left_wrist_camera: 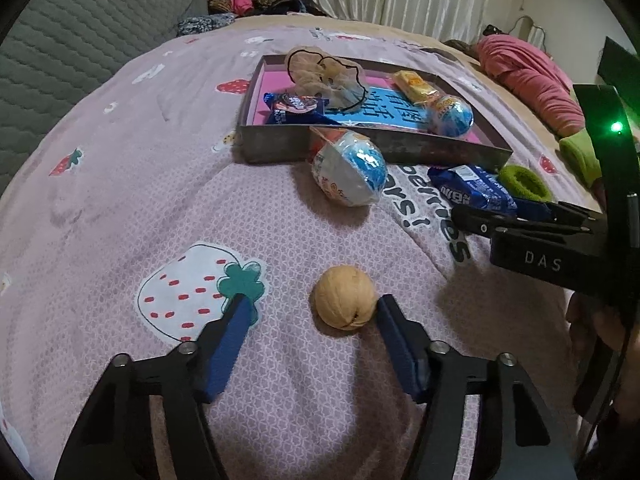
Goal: Organize objects
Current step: 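Grasp the tan ball with the left gripper while the right grasps the blue snack pack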
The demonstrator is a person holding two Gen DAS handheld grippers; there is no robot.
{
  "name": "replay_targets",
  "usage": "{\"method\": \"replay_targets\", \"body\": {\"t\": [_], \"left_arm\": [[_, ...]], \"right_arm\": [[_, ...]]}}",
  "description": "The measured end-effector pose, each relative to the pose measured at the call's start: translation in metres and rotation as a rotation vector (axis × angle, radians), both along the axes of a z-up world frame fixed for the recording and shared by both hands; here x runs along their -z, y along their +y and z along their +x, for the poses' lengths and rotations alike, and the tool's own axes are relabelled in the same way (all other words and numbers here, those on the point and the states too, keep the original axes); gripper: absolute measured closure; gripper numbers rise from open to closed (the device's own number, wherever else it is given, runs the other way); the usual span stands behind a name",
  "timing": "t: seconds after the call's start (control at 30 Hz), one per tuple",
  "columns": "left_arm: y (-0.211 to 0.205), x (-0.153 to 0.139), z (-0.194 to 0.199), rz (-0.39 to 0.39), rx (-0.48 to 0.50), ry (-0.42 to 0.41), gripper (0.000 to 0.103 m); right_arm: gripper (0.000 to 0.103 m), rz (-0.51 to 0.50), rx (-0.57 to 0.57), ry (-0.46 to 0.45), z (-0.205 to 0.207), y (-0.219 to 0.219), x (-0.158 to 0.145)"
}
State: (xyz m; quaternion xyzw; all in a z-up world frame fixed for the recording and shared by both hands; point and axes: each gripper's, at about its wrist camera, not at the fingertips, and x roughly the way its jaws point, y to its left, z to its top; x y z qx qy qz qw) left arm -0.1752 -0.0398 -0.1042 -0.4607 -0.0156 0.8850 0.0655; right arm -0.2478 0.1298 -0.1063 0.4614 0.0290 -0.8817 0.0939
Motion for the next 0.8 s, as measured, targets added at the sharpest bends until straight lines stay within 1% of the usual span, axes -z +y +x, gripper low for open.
{"method": "replay_targets", "body": {"t": [0.03, 0.1, 0.13, 0.17, 0.27, 0.4, 0.63, 0.8], "left_arm": [[0.001, 0.001, 0.0, -0.005, 0.004, -0.002, 0.039], [0.004, 0.001, 0.002, -0.012, 0.012, 0.001, 0.045], [0.004, 0.001, 0.002, -0.005, 0.018, 0.0, 0.054], [0.005, 0.0, 0.002, 0.004, 0.026, -0.004, 0.06], [0.008, 0.0, 0.003, 0.009, 0.042, -0.005, 0.069], [0.008, 0.001, 0.004, 0.015, 0.042, -0.011, 0.072], [0.0, -0.001, 0.003, 0.078, 0.03, -0.019, 0.072], [-0.001, -0.004, 0.004, 0.084, 0.026, -0.01, 0.072]], "right_arm": [[0.035, -0.001, -0.002, 0.002, 0.002, 0.0, 0.0], [0.035, -0.003, -0.005, 0.001, 0.003, 0.0, -0.001], [0.035, -0.009, -0.004, 0.005, 0.005, 0.0, -0.002], [0.035, -0.013, -0.006, 0.004, 0.006, 0.0, -0.002], [0.035, -0.016, -0.01, 0.006, 0.012, 0.0, -0.004], [0.035, -0.028, -0.012, 0.009, 0.019, 0.001, -0.005], [0.035, -0.046, -0.005, 0.017, 0.028, 0.005, -0.008], [0.035, -0.055, -0.005, 0.022, 0.032, 0.006, -0.011]]}}
